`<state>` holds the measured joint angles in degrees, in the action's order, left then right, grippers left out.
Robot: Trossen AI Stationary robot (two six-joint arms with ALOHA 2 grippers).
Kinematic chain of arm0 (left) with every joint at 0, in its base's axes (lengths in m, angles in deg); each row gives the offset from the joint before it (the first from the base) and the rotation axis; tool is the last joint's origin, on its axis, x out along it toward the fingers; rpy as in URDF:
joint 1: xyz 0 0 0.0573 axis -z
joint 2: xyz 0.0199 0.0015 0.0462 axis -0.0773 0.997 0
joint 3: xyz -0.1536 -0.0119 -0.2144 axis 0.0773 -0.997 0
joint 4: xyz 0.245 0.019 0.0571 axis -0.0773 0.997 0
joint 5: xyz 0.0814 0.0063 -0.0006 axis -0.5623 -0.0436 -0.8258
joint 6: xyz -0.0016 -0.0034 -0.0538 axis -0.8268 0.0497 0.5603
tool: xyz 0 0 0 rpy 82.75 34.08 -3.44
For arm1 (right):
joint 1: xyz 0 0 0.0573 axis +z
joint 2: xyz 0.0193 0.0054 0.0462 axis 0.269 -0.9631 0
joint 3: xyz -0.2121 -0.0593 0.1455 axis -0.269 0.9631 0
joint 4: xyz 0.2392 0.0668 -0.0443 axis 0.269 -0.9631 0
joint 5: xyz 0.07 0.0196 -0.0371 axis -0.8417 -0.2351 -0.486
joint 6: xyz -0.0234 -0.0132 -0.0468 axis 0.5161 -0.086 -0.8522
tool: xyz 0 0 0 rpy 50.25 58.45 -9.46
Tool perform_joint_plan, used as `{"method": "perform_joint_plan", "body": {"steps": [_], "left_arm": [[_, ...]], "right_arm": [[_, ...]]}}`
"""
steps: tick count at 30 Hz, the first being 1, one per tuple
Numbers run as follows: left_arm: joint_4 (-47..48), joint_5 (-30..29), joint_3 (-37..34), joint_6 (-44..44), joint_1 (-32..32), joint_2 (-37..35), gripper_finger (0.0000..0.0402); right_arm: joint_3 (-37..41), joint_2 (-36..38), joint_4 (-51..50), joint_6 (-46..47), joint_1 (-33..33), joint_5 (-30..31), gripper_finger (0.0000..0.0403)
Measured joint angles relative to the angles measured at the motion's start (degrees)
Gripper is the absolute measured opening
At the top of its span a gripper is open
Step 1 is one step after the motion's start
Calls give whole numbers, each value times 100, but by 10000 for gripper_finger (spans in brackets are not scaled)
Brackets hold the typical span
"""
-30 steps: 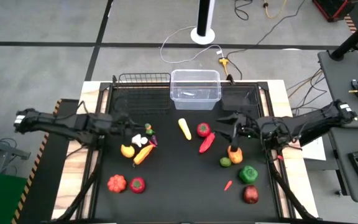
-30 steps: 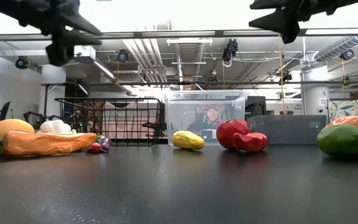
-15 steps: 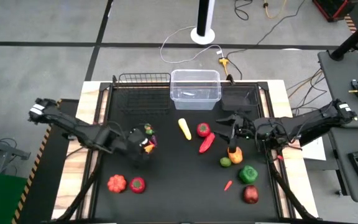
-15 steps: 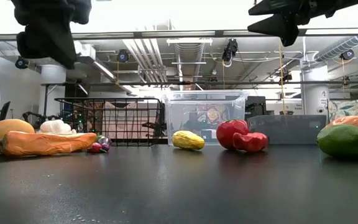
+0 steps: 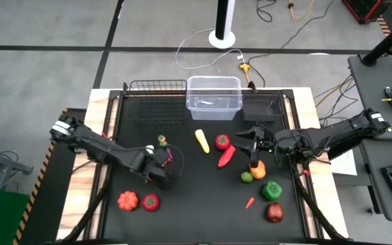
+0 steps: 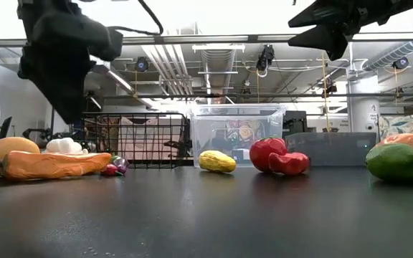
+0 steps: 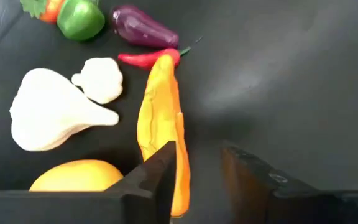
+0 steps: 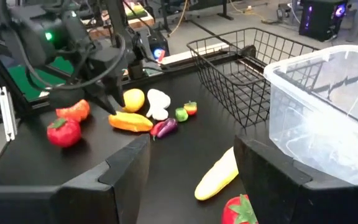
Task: Sort produce into baskets
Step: Put the large orange chili pepper into the wire basket
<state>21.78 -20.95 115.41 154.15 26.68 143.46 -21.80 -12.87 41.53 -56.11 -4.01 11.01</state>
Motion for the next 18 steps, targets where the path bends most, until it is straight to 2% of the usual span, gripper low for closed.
{"method": "perform_joint_plan", "body": {"steps": [6, 9, 13, 18], "left_arm": [[59, 41, 115, 22, -74, 424, 200], [71, 42, 115, 9, -163, 662, 226], [110, 6, 114, -49, -262, 905, 238], [112, -20, 112, -140, -308, 1086, 234]], "right_arm": [[0, 2, 0, -69, 0, 2, 224], [0, 2, 0, -76, 0, 2, 224], [0, 2, 0, -95, 0, 4, 224], [0, 2, -5, -107, 0, 4, 224]]}}
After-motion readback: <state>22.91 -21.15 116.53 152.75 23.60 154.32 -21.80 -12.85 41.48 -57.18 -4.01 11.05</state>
